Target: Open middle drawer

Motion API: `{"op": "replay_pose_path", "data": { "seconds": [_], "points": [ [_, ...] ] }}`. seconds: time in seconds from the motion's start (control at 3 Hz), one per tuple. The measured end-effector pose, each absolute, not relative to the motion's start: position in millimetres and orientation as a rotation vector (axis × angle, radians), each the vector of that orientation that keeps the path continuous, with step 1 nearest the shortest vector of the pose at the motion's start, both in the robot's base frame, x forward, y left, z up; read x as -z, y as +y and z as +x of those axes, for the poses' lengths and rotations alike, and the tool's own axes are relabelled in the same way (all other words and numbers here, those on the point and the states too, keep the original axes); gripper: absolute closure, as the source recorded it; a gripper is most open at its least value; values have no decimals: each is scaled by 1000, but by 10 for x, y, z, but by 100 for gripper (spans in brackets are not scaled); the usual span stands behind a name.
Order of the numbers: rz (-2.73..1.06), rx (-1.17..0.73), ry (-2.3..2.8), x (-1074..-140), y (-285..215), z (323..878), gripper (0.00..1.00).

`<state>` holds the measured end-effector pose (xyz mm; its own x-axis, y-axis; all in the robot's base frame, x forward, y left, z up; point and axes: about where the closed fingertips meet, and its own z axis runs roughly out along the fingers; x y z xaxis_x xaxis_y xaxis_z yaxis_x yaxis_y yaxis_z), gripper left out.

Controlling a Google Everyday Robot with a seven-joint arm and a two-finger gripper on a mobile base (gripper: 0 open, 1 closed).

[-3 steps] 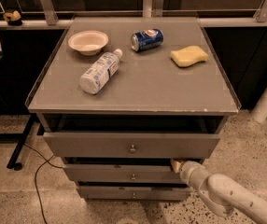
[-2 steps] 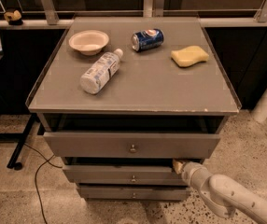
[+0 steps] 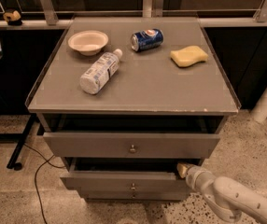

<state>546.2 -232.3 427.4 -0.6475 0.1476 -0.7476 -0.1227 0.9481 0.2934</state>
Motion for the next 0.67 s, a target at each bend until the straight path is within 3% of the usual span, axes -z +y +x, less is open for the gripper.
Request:
{"op": "replay_pose_path", "data": {
  "seconds": [0.67],
  "points": [
    [-181,-393,2312,-4214,-2126,5437,100]
  ]
}}
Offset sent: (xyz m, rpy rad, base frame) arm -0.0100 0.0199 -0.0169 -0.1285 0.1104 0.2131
